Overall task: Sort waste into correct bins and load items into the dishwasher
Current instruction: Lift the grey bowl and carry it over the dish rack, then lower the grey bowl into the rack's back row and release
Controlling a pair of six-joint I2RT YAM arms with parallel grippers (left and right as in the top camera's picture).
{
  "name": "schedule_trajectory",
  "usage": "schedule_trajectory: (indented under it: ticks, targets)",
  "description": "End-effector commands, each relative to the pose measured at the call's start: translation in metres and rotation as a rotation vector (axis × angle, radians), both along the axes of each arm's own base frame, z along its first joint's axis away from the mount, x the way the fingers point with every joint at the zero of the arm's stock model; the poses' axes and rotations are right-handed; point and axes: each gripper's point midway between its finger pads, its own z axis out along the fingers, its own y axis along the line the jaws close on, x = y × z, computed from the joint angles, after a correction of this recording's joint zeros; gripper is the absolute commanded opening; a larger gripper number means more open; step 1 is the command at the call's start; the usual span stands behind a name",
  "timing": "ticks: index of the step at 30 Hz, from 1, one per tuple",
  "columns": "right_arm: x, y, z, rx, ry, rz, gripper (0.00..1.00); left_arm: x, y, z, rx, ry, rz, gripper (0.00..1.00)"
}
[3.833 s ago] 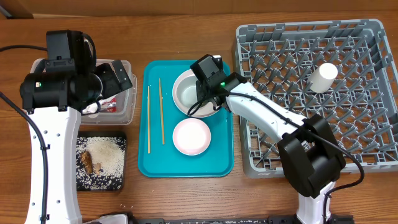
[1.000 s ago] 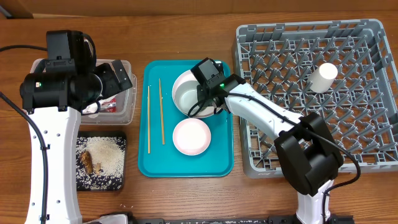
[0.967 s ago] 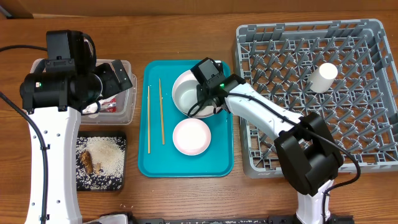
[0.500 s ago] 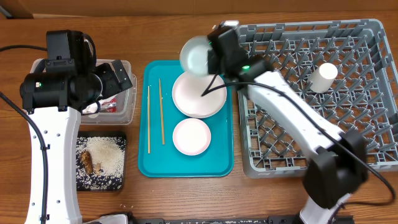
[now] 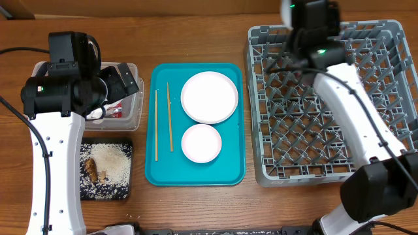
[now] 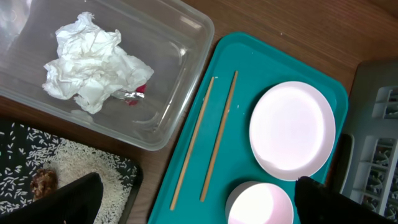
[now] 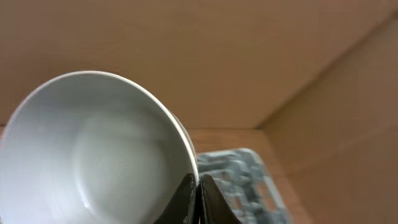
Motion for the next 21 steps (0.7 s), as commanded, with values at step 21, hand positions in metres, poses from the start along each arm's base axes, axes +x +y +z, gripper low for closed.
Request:
schedule_trajectory:
  ticks: [21]
  targets:
    - [-0.003,-0.134,-0.06,-0.307,0.343,-0.234,0.04,0.001,-0.001,0.006,-0.002,-0.017,0.004,1.0]
